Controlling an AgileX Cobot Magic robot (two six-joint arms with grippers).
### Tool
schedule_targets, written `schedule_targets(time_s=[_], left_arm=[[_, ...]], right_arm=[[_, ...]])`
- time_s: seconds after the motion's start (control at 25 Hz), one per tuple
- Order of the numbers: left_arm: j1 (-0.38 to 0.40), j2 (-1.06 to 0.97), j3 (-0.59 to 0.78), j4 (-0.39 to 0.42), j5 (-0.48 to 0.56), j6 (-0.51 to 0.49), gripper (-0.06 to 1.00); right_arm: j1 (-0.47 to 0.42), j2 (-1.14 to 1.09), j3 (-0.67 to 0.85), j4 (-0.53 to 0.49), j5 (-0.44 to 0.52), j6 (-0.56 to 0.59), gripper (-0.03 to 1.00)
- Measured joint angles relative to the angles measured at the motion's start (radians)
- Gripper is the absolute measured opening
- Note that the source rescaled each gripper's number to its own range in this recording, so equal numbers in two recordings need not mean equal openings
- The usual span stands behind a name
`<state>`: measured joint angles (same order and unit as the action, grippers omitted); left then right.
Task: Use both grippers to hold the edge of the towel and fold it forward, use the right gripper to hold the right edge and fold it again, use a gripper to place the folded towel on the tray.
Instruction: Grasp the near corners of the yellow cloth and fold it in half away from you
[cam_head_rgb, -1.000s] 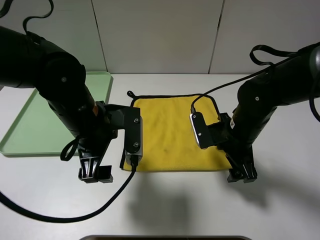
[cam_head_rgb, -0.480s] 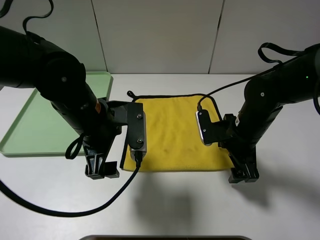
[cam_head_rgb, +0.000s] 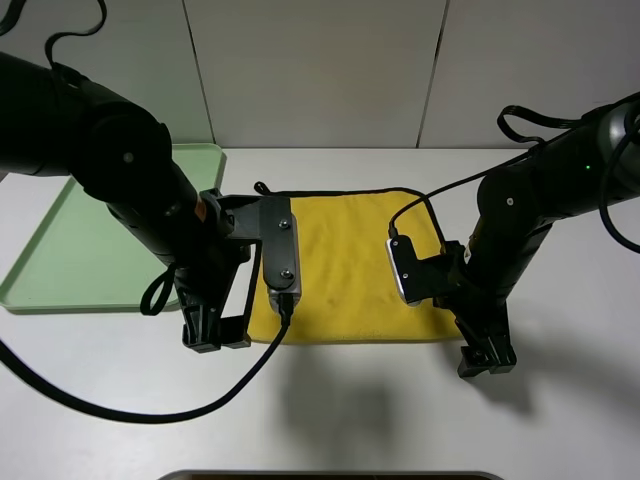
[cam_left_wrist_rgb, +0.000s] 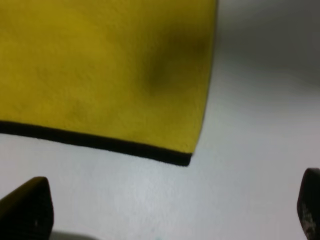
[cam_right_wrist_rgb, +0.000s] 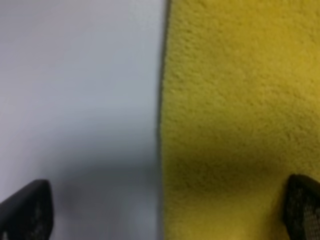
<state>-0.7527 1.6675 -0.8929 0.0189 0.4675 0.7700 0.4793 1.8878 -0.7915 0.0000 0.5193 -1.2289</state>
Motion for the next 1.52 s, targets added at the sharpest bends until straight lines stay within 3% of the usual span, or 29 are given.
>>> schedule_targets(time_s=[0.56, 0.84, 1.2, 1.32, 1.44, 1.52], left_arm=[[-0.007, 0.236, -0.050, -0.035, -0.056, 0.030, 0.96], [-0.063, 0.295, -0.106, -0.039, -0.070, 0.044, 0.95], [-0.074, 0.351, -0.119, -0.046, -0.039, 0.045, 0.94], [-0.074, 0.355, -0.123, -0.047, -0.039, 0.045, 0.86], [-0.074, 0.356, -0.125, -0.051, -0.049, 0.045, 0.67], [-0.074, 0.357, -0.125, -0.052, -0.058, 0.045, 0.54]], right_arm=[[0.000, 0.000, 0.000, 0.000, -0.016, 0.000, 1.00], [0.000, 0.000, 0.000, 0.000, -0.023, 0.000, 1.00], [0.000, 0.000, 0.000, 0.000, -0.026, 0.000, 1.00], [0.000, 0.001, 0.000, 0.000, -0.027, 0.000, 1.00], [0.000, 0.001, 0.000, 0.000, -0.028, 0.000, 1.00], [0.000, 0.001, -0.001, 0.000, -0.032, 0.000, 0.90]])
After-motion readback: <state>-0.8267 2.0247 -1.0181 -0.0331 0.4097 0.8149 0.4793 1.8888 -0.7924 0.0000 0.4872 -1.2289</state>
